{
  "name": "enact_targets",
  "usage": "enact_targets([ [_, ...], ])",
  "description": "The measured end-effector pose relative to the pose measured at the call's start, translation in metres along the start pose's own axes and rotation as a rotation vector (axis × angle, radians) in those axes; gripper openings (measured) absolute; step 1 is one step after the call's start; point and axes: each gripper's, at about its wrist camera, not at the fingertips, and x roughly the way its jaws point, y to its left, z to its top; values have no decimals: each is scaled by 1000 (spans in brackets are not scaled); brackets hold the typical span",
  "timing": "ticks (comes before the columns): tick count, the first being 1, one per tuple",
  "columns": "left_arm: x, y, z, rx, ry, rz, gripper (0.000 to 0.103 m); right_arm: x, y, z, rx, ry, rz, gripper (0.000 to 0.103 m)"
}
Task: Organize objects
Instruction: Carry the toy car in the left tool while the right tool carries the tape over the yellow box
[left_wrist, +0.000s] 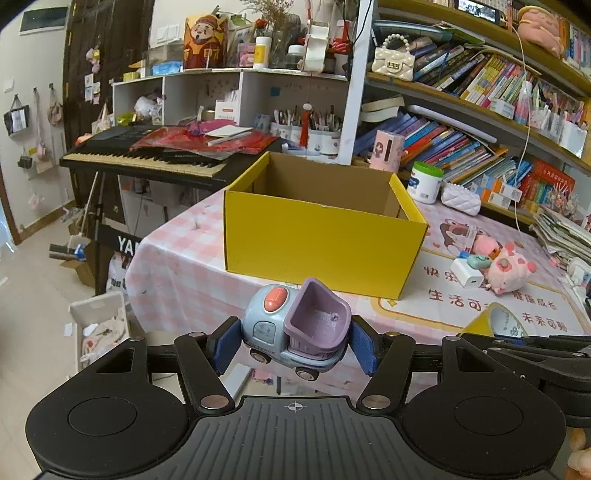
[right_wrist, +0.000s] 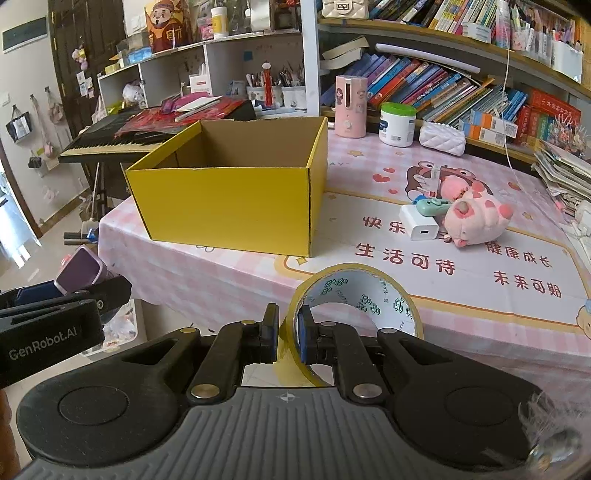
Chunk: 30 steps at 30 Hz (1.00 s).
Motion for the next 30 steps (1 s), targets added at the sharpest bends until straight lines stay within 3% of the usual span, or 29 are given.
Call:
enact_targets([
  [30,-1,13,6,-26,-19,33,62,6,17,11,-39,-15,50,10],
])
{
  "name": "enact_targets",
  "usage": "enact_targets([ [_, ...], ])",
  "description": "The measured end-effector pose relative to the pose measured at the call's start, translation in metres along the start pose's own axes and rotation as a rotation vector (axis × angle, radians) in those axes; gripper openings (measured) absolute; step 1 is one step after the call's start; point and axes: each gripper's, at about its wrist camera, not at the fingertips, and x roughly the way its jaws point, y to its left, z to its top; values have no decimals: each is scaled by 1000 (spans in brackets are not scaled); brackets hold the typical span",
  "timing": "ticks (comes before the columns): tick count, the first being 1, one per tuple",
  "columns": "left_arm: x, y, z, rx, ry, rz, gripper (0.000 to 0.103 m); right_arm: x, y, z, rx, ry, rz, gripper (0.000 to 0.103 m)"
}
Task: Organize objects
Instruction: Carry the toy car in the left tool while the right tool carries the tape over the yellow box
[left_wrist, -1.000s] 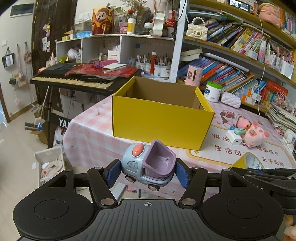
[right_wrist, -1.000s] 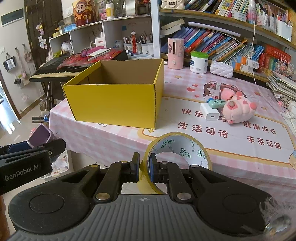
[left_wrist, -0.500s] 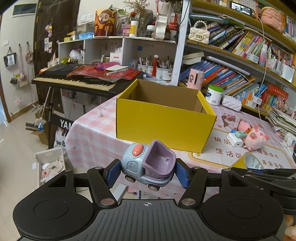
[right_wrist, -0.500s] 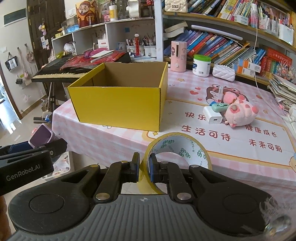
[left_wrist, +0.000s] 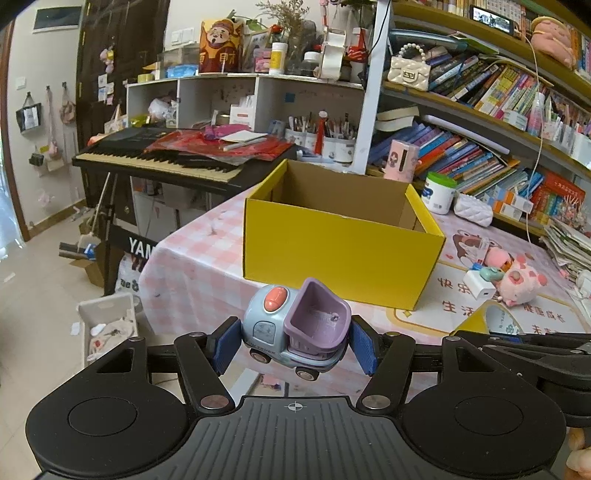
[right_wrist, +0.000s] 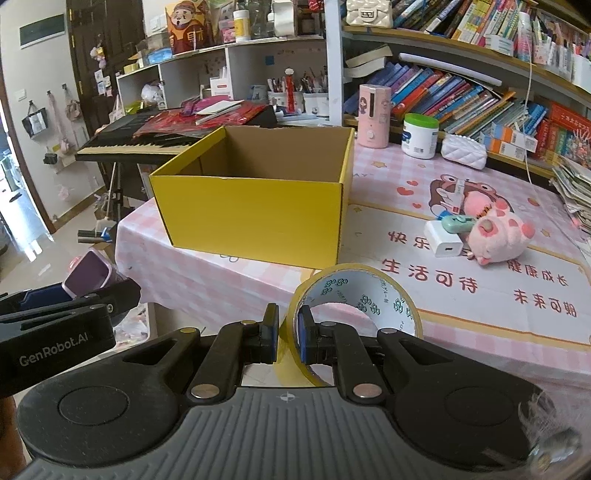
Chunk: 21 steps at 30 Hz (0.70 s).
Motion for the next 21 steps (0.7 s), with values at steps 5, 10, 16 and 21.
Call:
enact_targets([
  [5,6,-2,4,0,-1,9,63,8,-3,6,1,2,9,10],
  [10,14,-5,8,-2,4,19,63,19,-8,13,3,12,17,10],
  [16,24,-8,14,-15,0,26,63,31,-13,23,-6,9,21,10],
  [21,30,-12,26,-20,-37,37,63,33,-12,40,-51,-77,30,10],
])
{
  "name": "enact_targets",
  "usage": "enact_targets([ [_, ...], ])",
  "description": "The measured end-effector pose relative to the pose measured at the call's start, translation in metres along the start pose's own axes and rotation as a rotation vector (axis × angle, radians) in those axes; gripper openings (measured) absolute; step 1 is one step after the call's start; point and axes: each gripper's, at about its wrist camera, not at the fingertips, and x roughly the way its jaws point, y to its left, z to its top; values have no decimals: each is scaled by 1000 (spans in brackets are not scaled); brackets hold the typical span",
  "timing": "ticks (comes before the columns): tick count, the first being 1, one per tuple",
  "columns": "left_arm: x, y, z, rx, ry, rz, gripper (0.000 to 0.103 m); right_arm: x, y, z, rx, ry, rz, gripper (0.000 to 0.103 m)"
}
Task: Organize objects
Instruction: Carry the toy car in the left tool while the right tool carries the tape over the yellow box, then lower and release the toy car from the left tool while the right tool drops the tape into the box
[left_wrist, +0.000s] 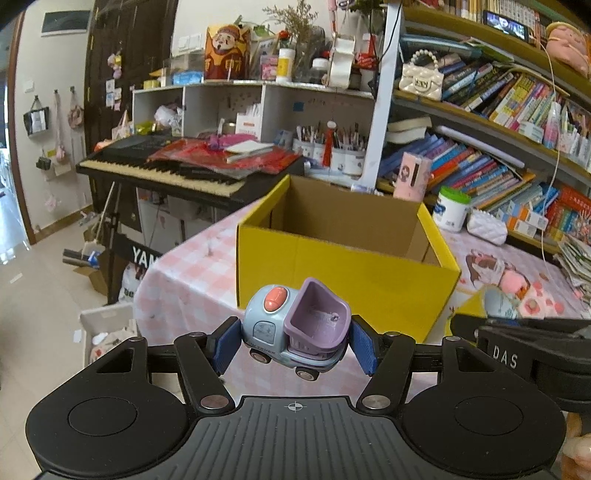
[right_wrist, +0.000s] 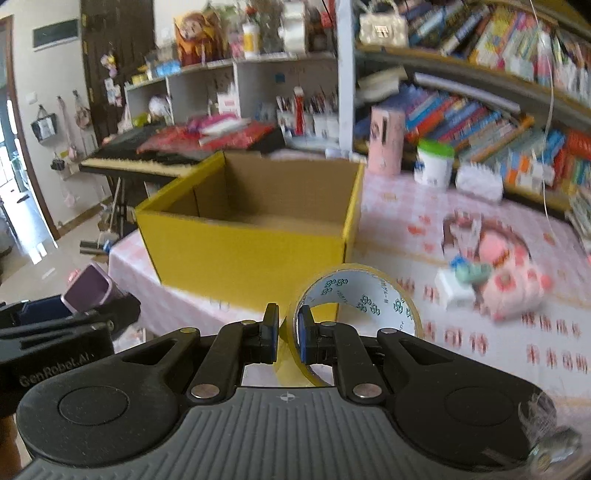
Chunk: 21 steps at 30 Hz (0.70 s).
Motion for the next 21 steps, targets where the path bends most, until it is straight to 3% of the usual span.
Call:
enact_targets([
  [7,17,-5,38,-15,-95,19,63,7,-3,47,-81,-193,53,10],
  [11,30,-7,61,-32,-135,52,63,23,-7,77,-111,-261,112,10],
  [15,42,-7,78,-56,-162,101,63,53,-14,98,-90,-252,190,10],
  [21,60,-11,90,-54,-155,163,63,107,-27,101,-32,-156,254,10],
])
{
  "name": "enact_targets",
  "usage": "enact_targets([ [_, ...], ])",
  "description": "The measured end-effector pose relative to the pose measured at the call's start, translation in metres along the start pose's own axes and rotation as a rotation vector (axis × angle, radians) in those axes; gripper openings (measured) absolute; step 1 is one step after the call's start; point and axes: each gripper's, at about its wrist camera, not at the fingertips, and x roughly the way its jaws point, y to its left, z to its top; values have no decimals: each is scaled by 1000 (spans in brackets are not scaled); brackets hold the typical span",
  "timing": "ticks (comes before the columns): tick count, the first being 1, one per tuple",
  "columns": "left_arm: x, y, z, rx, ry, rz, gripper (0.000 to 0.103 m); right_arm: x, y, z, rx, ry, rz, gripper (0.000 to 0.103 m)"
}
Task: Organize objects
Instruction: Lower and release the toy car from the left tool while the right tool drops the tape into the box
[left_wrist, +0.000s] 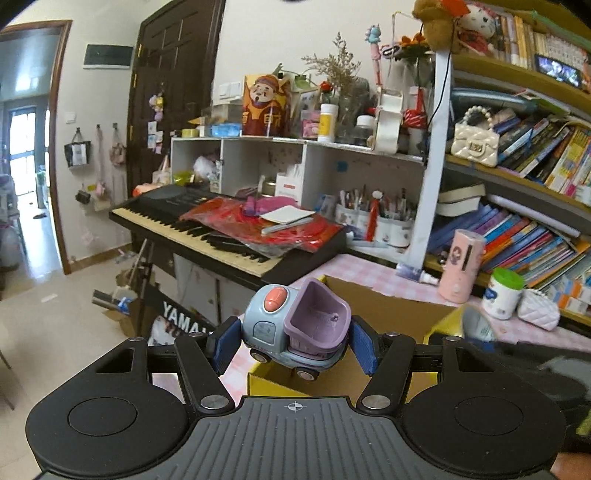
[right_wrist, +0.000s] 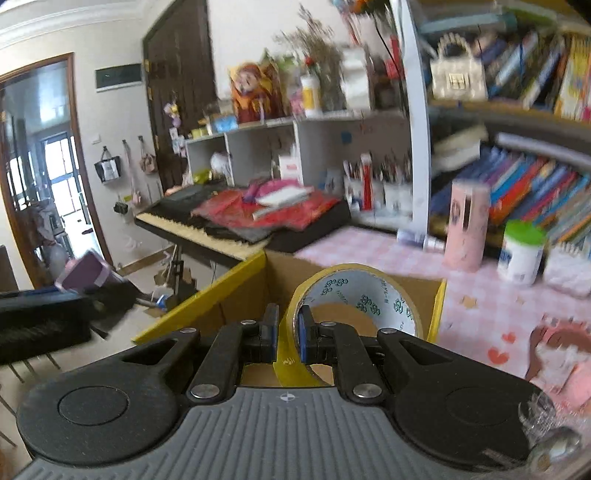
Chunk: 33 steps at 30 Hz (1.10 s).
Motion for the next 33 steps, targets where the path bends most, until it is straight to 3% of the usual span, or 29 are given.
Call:
enact_targets([
  [8,25,-24,-1,42,48,17,63,43,-33,-20,85,136,61,10],
  [14,42,-45,-3,61,80,9,63,53,-31,-27,-108,185,128,11],
  [24,69,-76,-7,82,122,-13,63,63,-70,-19,-205,195,176,11],
  [33,99,-95,-21,115,208,6,63,74,-78,-12,-271,283,236,12],
])
